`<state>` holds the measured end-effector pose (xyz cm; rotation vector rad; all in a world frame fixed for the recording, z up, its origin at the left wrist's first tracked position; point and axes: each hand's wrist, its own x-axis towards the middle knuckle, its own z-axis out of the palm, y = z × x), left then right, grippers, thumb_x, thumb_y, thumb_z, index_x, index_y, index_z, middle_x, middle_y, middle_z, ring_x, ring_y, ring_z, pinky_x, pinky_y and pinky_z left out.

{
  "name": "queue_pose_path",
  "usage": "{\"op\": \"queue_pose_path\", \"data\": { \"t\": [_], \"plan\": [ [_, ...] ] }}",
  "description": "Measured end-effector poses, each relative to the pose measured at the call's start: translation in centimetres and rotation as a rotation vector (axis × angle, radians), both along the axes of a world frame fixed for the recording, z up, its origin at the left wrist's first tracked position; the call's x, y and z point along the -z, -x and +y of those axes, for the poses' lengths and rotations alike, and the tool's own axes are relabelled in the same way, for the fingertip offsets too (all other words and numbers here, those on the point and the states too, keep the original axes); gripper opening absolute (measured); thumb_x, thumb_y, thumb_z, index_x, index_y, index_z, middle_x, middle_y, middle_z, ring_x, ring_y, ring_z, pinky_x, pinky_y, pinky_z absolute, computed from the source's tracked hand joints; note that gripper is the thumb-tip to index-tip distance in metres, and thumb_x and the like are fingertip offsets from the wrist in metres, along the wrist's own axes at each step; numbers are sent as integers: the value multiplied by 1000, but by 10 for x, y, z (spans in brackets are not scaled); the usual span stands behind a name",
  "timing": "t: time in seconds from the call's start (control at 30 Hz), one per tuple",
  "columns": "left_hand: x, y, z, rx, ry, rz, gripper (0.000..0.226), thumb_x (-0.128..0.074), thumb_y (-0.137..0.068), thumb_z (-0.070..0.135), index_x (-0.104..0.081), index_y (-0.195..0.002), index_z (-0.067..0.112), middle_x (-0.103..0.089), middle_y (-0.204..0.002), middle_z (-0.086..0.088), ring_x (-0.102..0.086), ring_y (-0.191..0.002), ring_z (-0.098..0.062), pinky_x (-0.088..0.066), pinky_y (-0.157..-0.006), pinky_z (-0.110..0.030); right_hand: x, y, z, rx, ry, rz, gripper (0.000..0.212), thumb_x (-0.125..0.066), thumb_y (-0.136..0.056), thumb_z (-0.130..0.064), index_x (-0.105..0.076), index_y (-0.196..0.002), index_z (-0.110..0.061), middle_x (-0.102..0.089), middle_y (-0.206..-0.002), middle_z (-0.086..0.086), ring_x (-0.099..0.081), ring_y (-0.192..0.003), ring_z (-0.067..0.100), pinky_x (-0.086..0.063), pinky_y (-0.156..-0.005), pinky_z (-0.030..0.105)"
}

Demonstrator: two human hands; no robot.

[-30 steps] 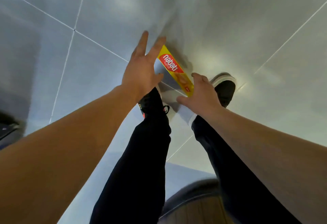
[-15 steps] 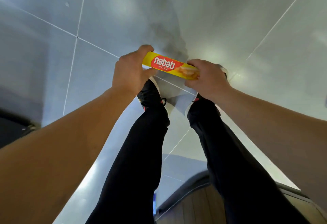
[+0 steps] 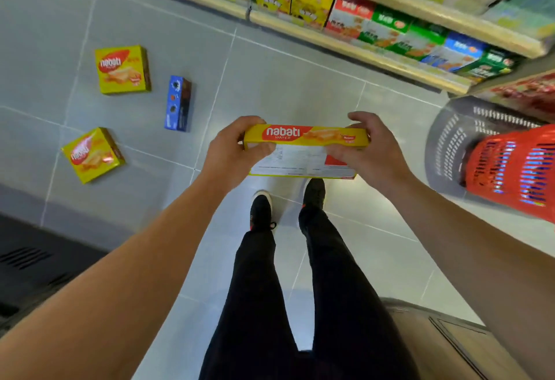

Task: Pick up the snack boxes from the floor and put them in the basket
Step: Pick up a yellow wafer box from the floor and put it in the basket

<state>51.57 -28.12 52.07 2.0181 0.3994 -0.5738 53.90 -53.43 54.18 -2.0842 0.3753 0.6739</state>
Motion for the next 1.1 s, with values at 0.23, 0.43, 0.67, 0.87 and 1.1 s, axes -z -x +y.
{"op": "queue_pose_path", "data": {
  "t": [0.23,0.43,0.67,0.87,1.1],
  "plan": [
    [-129,-2,-54,145,113,-125,33,-73,-81,30,-63,-112,28,-65,-98,11,-59,-89,-9,-48,-78,-22,-127,61,-38,415,-14,-192,63,-78,-79,-32,-46,-134,-26,-60,-103,-11,-62,-96,14,-54,-84,33],
    [-202,-7,-97,323,155,-194,39,-75,-76,40,-63,-113,37,-67,-99,8,-62,-93,-13,-54,-86,-41,-191,113,-56,720,-21,-335,67,-78,-67,-47,-52,-125,-26,-65,-109,-3,-64,-98,18,-55,-86,42],
    [-263,-3,-188,577,147,-342,44,-72,-80,42,-59,-121,33,-63,-107,9,-59,-94,-13,-49,-83,-33,-234,164,-111,1024,-24,-492,51,-80,-71,-37,-55,-113,-23,-67,-97,-4,-63,-82,11,-54,-82,38],
    [-280,23,-282,616,174,-358,52,-74,-76,48,-55,-121,33,-62,-110,6,-60,-100,-15,-53,-88,-42,-253,206,-184,1173,-41,-528,49,-80,-68,-35,-55,-110,-28,-66,-99,-7,-64,-89,12,-55,-82,38],
    [-276,62,-397,656,233,-340,30,-76,-77,36,-58,-101,35,-62,-94,15,-62,-91,-10,-54,-78,-36,-249,254,-292,1196,9,-488,54,-78,-67,-43,-55,-115,-34,-64,-103,-12,-66,-92,12,-59,-74,45]
  ]
}}
